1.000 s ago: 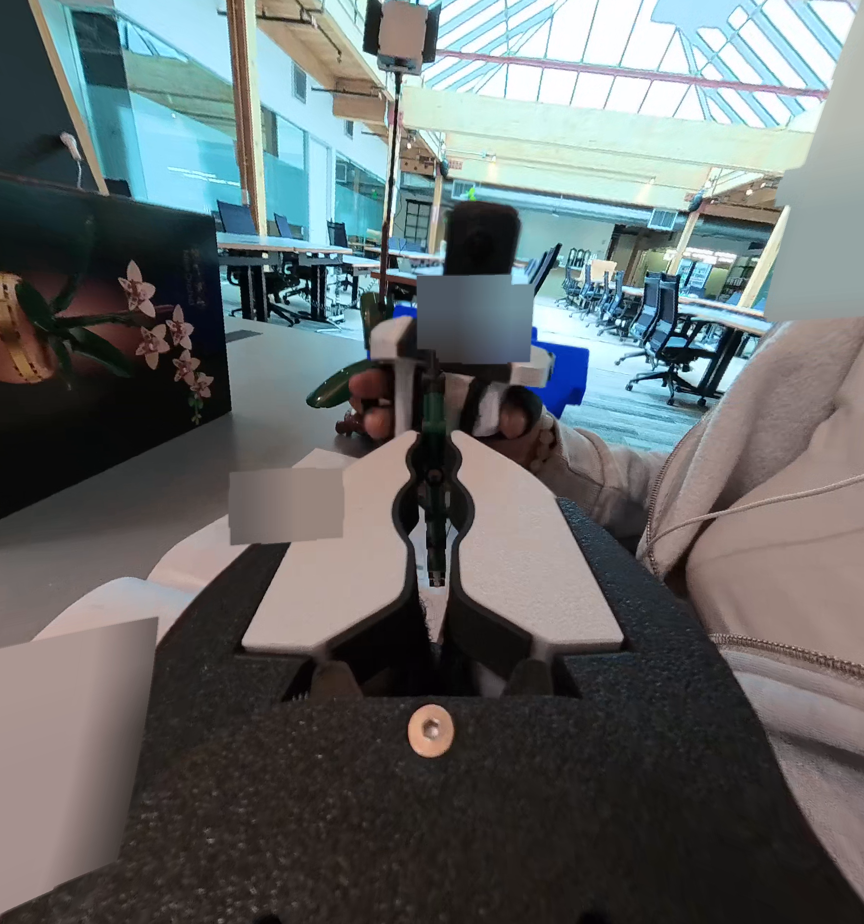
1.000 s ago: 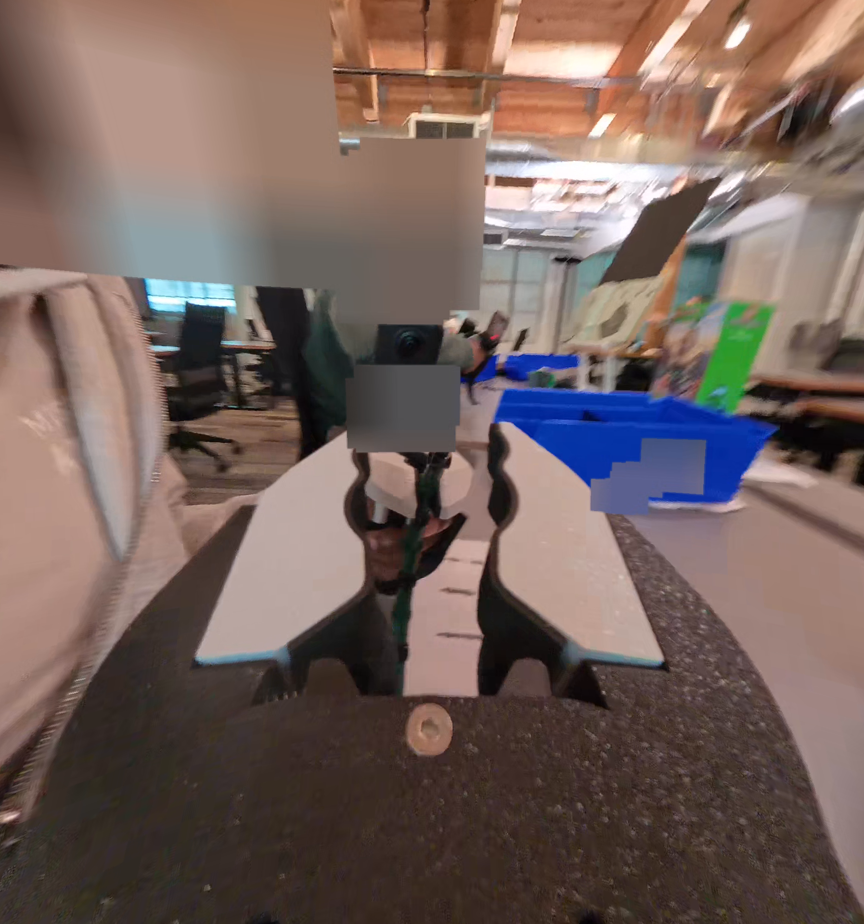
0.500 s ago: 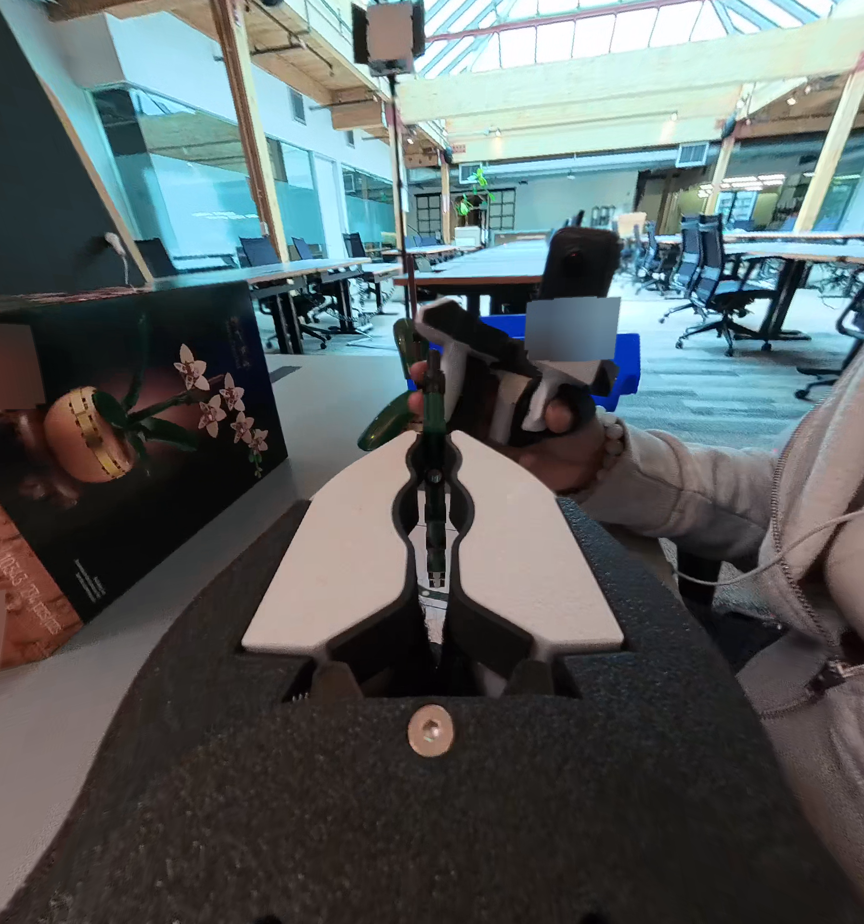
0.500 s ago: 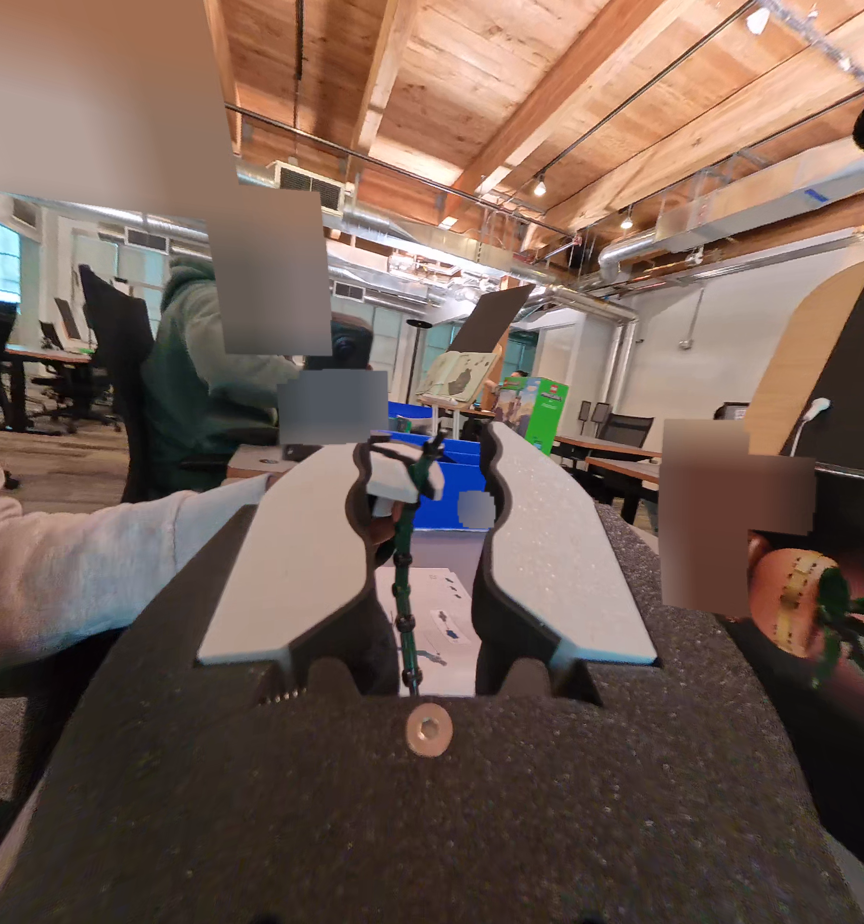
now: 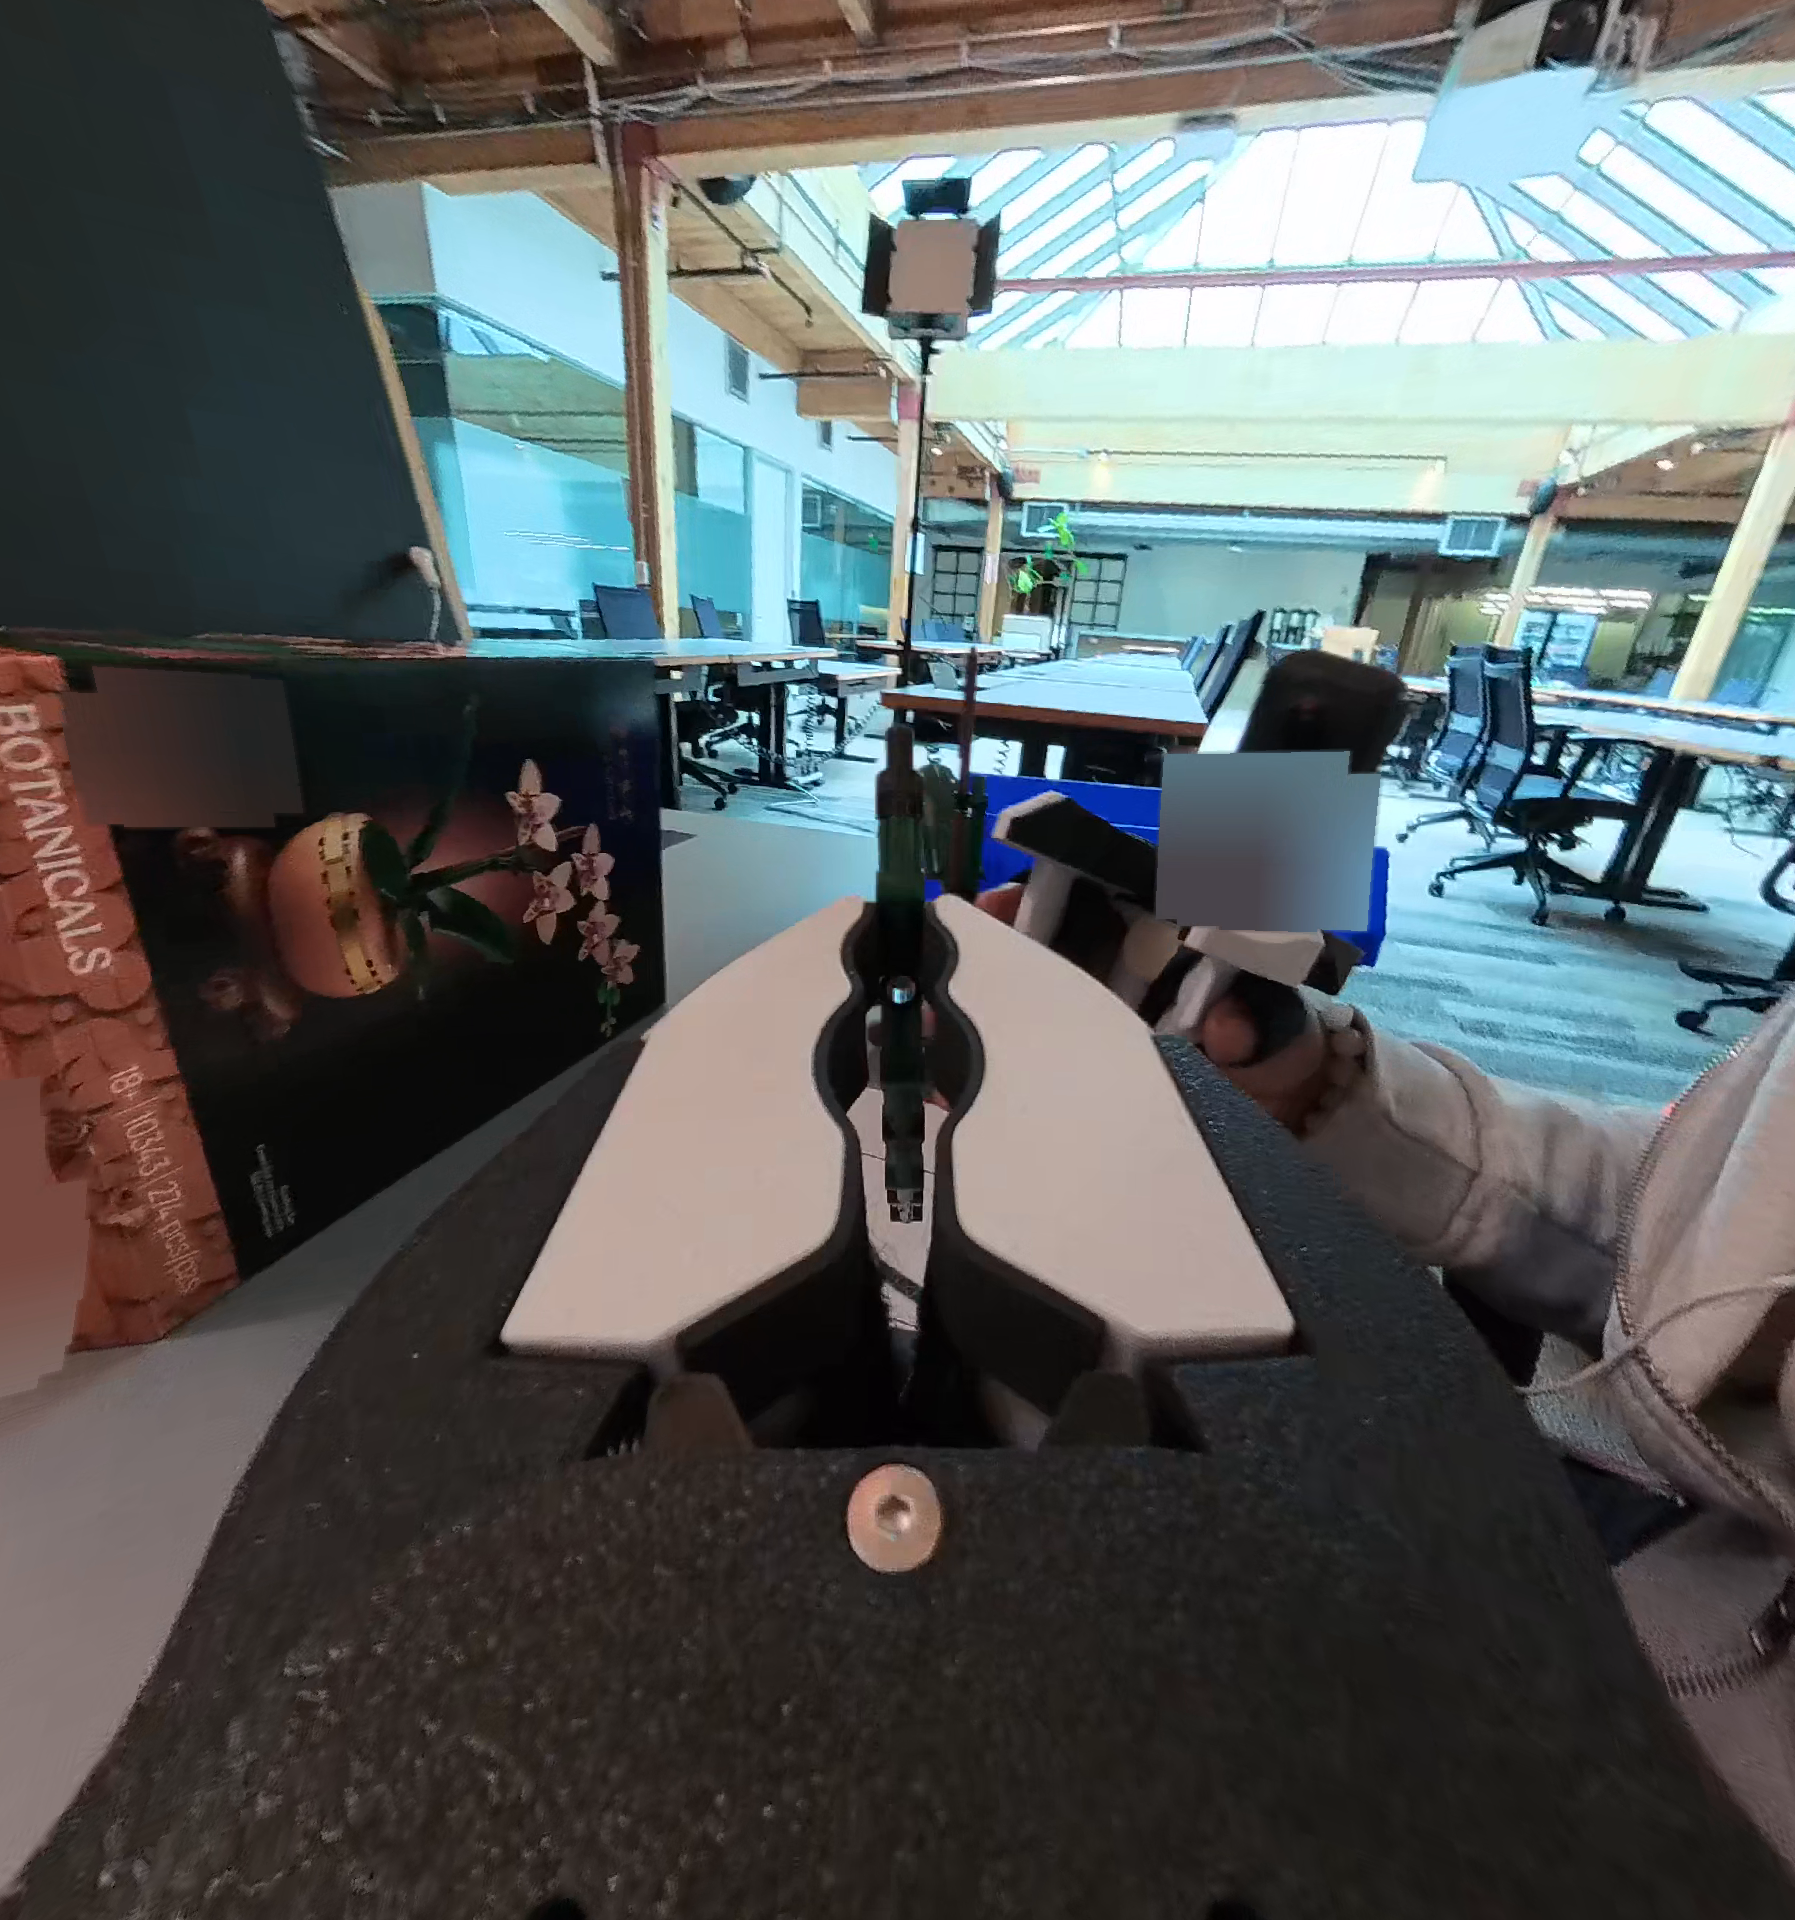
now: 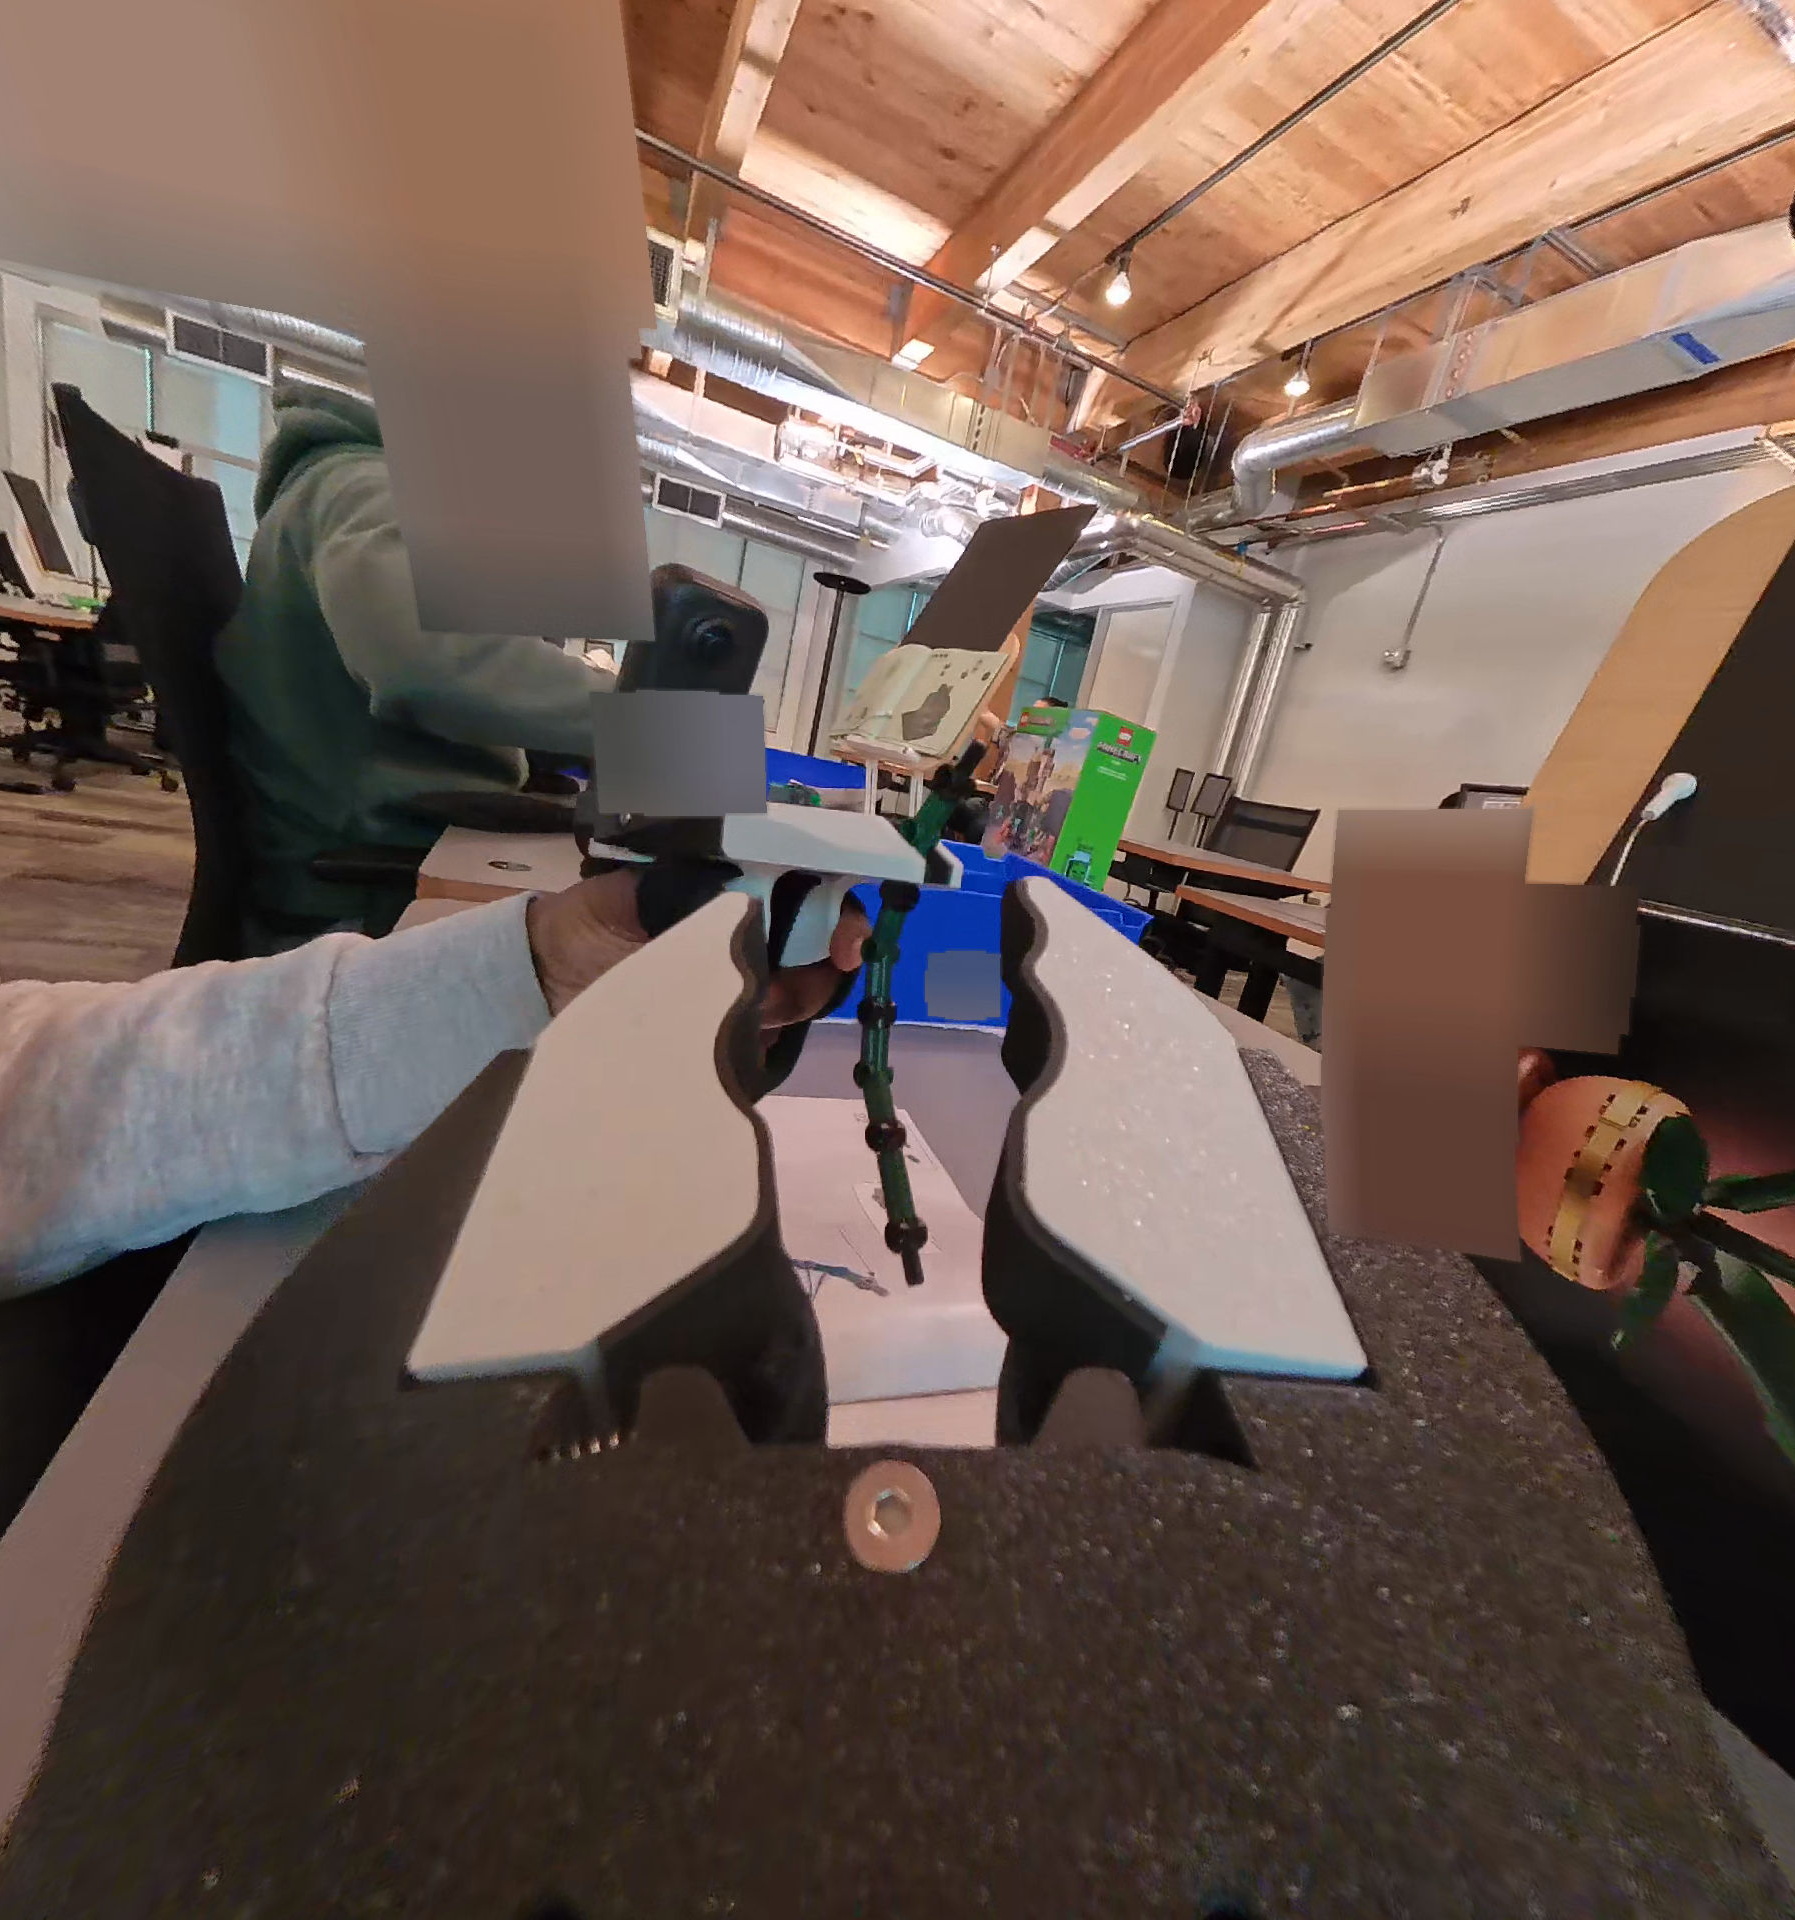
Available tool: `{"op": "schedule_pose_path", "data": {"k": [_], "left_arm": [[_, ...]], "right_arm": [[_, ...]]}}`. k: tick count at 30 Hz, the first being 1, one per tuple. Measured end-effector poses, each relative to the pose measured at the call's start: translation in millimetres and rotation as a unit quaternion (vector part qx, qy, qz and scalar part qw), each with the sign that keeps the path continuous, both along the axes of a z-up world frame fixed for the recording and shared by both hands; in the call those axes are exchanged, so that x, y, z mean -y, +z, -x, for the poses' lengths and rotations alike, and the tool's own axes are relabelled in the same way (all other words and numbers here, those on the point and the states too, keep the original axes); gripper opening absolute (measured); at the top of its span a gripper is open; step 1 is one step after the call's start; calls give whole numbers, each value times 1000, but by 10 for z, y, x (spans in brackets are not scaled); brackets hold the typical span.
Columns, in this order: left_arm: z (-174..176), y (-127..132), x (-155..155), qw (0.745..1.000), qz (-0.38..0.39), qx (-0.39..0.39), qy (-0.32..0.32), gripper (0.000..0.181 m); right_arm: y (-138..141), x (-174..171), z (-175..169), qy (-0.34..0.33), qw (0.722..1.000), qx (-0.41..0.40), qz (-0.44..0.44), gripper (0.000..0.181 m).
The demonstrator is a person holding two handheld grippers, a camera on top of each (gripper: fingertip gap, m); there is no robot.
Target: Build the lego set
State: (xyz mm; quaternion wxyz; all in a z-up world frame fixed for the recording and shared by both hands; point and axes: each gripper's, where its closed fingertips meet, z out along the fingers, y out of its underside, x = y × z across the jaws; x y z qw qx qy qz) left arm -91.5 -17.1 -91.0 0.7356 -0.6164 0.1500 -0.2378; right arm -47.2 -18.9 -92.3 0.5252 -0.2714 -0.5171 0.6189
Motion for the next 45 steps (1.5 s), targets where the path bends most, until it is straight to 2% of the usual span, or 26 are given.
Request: {"op": "schedule_pose_path", "data": {"k": [6,10,14,21,22,23,26,28,31,34,38,39,41,42,43,45], "left_arm": [[124,-70,-17,999,28,24,23,6],[2,-316,-27,993,112,1,-22,6],[-152,-390,-10,989,132,-22,-58,6],[-411,-469,68,979,154,-50,-126,6],[-440,-479,74,977,157,-52,-132,6],[-466,-483,77,976,157,-54,-138,6],[-510,-470,89,976,148,-56,-147,6],[-475,-448,83,979,138,-50,-139,13],[-338,-472,88,982,142,-51,-115,32],[-282,-523,81,981,157,-45,-107,34],[-462,-598,24,975,174,-58,-123,35],[-516,-604,20,974,172,-67,-129,33],[-562,-573,9,976,158,-78,-129,7],[-552,-557,9,977,156,-75,-127,7],[-516,-527,12,978,153,-66,-123,7],[-344,-400,16,986,132,-35,-95,7]], "right_arm": [[46,-100,-36,35,996,-5,81,30],[31,-206,-43,62,986,18,154,17],[-71,-138,50,117,968,74,210,30],[-187,68,166,150,962,118,194,31],[-196,106,167,158,962,122,186,28],[-219,151,157,168,962,129,171,10],[-214,142,133,158,968,130,144,7],[-112,38,98,136,974,88,158,7],[50,-179,-4,123,968,24,219,7],[98,-258,-46,133,957,1,258,7],[126,-212,-56,163,947,-12,278,7],[125,-191,-53,168,946,-11,278,7],[146,-144,-63,180,945,-16,271,7],[148,-155,-61,175,946,-16,271,8],[146,-173,-60,168,948,-15,270,13],[170,-241,-79,142,954,-21,263,41]]}}
